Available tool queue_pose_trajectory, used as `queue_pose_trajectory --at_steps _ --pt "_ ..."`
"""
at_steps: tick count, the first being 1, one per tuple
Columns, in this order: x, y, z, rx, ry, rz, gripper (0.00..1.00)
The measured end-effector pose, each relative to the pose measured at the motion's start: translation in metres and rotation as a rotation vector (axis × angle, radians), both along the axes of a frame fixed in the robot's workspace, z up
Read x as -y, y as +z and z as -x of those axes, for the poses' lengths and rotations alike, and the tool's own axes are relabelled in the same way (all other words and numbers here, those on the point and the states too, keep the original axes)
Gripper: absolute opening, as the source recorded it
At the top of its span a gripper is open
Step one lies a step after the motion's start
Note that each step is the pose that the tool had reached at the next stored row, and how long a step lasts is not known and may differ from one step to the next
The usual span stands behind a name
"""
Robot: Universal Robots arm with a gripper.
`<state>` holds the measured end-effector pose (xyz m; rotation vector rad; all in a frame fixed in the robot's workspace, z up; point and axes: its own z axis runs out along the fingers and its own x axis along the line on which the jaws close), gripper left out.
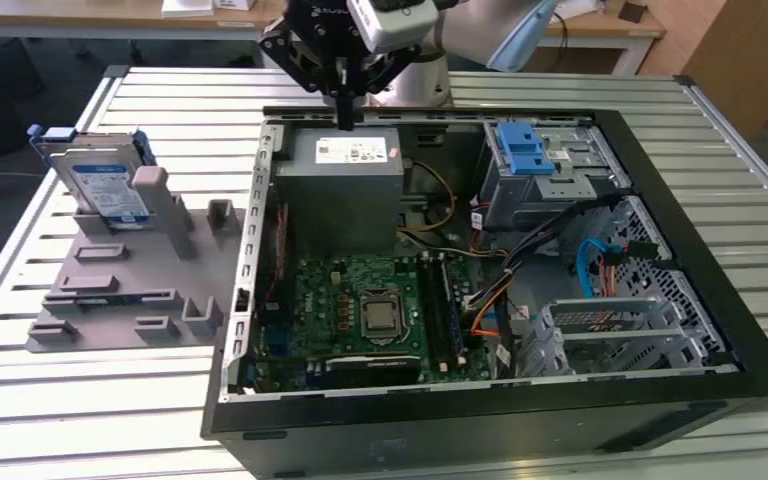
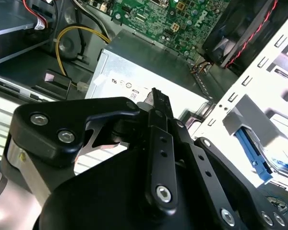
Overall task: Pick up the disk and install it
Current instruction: 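Reach for the disk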
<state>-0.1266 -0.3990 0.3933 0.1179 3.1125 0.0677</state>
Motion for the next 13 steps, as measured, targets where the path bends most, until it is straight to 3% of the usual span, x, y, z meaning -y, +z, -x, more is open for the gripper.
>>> queue_pose_trajectory --at_steps 13 --pt "0.0 0.0 0.0096 0.0 0.0 0.0001 0.11"
